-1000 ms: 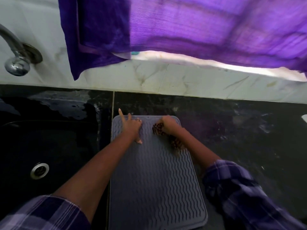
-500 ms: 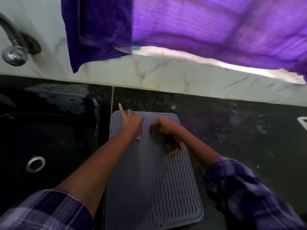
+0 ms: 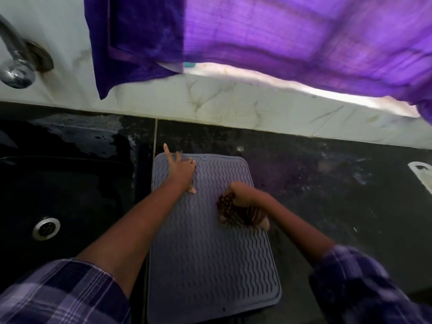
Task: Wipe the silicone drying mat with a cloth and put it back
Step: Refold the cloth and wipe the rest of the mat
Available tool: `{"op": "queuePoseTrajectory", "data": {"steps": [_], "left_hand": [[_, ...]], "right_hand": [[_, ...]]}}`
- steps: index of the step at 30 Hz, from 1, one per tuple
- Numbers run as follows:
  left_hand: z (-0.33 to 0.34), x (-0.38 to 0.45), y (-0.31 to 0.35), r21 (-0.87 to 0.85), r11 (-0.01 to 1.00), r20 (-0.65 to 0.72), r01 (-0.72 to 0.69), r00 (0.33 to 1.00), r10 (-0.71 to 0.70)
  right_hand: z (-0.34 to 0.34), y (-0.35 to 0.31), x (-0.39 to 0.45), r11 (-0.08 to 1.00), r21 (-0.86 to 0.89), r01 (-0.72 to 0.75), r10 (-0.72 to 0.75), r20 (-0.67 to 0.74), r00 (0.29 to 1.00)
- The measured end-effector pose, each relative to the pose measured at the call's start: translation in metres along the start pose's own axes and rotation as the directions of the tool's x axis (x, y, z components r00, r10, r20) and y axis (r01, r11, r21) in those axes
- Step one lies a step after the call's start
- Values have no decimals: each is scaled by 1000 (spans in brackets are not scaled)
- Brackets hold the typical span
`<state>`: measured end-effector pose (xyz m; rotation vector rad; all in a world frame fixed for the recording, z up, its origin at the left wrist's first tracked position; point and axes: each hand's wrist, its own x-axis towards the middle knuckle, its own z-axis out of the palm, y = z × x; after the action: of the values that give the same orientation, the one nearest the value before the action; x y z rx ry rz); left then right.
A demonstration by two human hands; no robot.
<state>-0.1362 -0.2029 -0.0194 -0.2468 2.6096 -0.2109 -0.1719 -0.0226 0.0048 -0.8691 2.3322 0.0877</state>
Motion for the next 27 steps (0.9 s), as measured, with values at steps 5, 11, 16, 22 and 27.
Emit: {"op": "queuePoseTrajectory", "data": {"steps": [5, 11, 16, 22, 27], "left_hand": [[4, 4, 5, 49, 998, 8, 26, 1000, -26], [1, 2, 4, 50, 999, -26, 8, 1000, -7], [-2, -5, 0, 19, 999, -19, -29, 999, 29], [-5, -22, 5, -551, 782, -177, -289, 957, 229], [-37, -64, 23, -991, 50, -96, -125, 917, 387]], "right_hand": [[-36, -9, 60, 981, 184, -64, 137, -416, 899], [6, -17, 15, 982, 73, -175, 190, -383, 904], [46, 0, -39, 989, 138, -44, 47, -17, 999], [1, 20, -40, 144, 978, 154, 198, -181, 963], [-23, 10, -50, -471, 770, 431, 166, -402, 900]]}}
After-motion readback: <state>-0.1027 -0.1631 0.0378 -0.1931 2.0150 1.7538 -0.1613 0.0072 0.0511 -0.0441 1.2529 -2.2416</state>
